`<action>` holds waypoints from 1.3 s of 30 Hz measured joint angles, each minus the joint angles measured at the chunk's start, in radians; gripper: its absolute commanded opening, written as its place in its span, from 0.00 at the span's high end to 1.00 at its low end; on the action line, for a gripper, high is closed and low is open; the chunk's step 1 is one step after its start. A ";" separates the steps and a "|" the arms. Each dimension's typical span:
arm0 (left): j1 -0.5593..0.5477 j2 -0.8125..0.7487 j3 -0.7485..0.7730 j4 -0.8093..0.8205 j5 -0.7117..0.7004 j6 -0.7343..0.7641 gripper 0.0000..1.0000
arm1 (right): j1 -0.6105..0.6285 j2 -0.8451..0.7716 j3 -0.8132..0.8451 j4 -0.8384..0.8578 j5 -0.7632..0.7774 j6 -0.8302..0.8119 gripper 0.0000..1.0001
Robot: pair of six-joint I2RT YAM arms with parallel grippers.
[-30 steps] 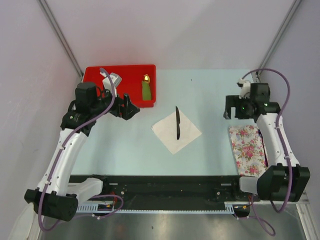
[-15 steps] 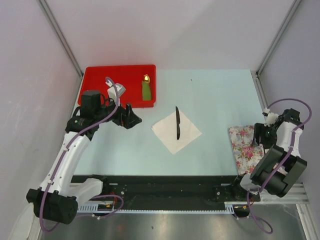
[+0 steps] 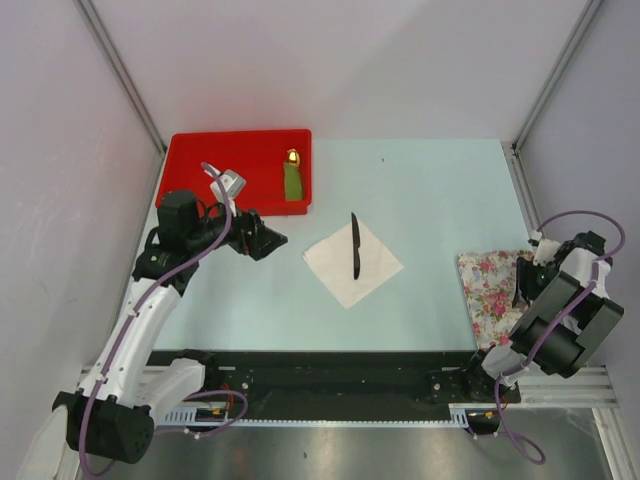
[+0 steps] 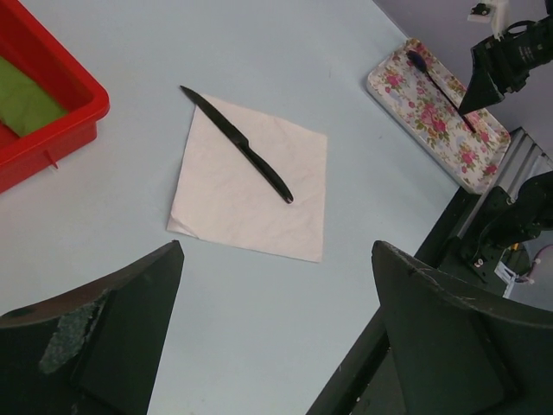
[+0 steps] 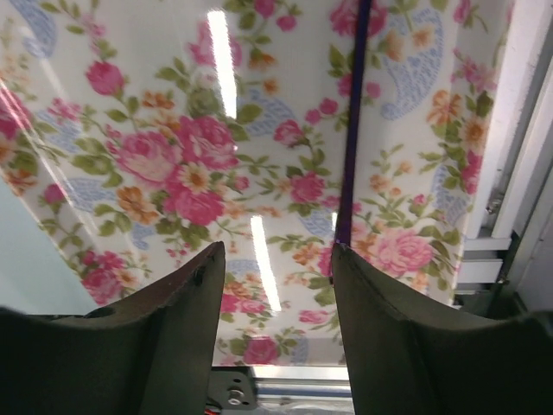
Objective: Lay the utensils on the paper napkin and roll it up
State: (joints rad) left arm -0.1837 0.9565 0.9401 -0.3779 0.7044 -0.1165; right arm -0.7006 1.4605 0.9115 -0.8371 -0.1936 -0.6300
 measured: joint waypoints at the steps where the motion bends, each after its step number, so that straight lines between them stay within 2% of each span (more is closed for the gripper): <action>1: 0.000 0.000 -0.007 0.005 0.001 -0.002 0.04 | -0.013 0.000 -0.003 0.001 0.004 -0.020 0.43; 13: 0.000 0.005 -0.026 0.011 0.052 0.019 0.05 | -0.032 0.065 -0.021 0.051 0.013 -0.060 0.55; 20: 0.000 -0.036 -0.069 0.068 0.069 0.003 0.06 | -0.036 0.088 -0.021 0.084 0.027 -0.071 0.54; 25: 0.000 -0.044 -0.084 0.055 0.076 0.018 0.06 | -0.034 0.045 -0.024 0.067 0.001 -0.078 0.54; 33: 0.000 -0.023 -0.084 0.071 0.077 0.019 0.06 | -0.027 0.059 0.012 0.063 0.005 -0.079 0.57; 39: 0.000 0.004 -0.083 0.078 0.077 0.020 0.06 | -0.026 0.115 0.016 0.082 0.023 -0.082 0.65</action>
State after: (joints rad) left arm -0.1837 0.9604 0.8570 -0.3000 0.7811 -0.0967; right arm -0.7269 1.5753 0.9279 -0.7551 -0.1707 -0.7124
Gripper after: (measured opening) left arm 0.940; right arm 0.400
